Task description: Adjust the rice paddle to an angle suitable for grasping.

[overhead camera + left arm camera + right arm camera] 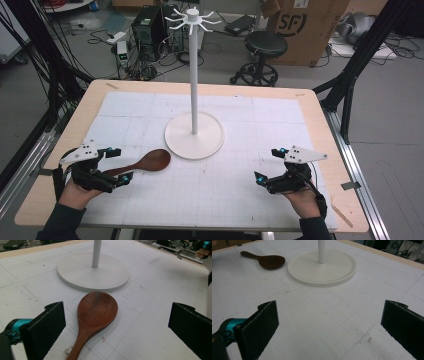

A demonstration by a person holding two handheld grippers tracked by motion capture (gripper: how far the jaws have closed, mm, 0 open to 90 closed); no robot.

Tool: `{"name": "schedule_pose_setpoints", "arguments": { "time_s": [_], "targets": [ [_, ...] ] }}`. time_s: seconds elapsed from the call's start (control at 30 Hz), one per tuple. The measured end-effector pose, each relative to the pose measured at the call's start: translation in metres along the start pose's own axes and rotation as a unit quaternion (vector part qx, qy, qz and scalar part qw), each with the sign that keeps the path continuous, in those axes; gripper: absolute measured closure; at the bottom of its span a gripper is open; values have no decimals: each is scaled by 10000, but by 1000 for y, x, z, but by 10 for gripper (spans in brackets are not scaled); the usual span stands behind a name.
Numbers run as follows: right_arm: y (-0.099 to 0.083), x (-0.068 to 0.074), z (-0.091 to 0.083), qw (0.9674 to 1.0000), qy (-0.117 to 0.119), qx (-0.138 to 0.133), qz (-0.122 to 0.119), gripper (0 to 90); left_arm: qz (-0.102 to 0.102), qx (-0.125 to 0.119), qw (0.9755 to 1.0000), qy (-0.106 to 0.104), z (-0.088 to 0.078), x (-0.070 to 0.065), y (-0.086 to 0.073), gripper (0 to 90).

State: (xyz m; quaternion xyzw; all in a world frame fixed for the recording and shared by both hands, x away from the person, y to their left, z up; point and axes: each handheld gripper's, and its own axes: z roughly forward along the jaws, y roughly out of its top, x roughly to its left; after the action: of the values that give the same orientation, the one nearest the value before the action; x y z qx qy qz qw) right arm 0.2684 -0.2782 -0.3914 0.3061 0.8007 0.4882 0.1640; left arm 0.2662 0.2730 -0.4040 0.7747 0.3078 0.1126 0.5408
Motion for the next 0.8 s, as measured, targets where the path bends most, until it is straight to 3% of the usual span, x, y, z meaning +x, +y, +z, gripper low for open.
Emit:
{"name": "schedule_pose_setpoints", "arguments": {
  "time_s": [0.33, 0.53, 0.63, 0.7, 0.8],
  "targets": [
    [1, -2, -3, 10000, -1, 11, -66, 3, 34, -32, 9999, -91, -1, 4, 4, 17],
    [0, -3, -6, 10000, -14, 46, -56, 3, 210, 21, 9997, 87, 0, 1, 6, 17],
    [-1, -3, -3, 9998, 17, 136, -112, 3, 205, 40, 9997, 96, -1, 2, 6, 17],
    [-2, -3, -1, 9997, 38, 194, -143, 3, 214, 114, 9997, 91, -2, 3, 6, 17],
    [-3, -3, 0, 9995, 68, 250, -160, 3, 270, 428, 9987, 55, -1, 3, 9, 17]
  ]
}}
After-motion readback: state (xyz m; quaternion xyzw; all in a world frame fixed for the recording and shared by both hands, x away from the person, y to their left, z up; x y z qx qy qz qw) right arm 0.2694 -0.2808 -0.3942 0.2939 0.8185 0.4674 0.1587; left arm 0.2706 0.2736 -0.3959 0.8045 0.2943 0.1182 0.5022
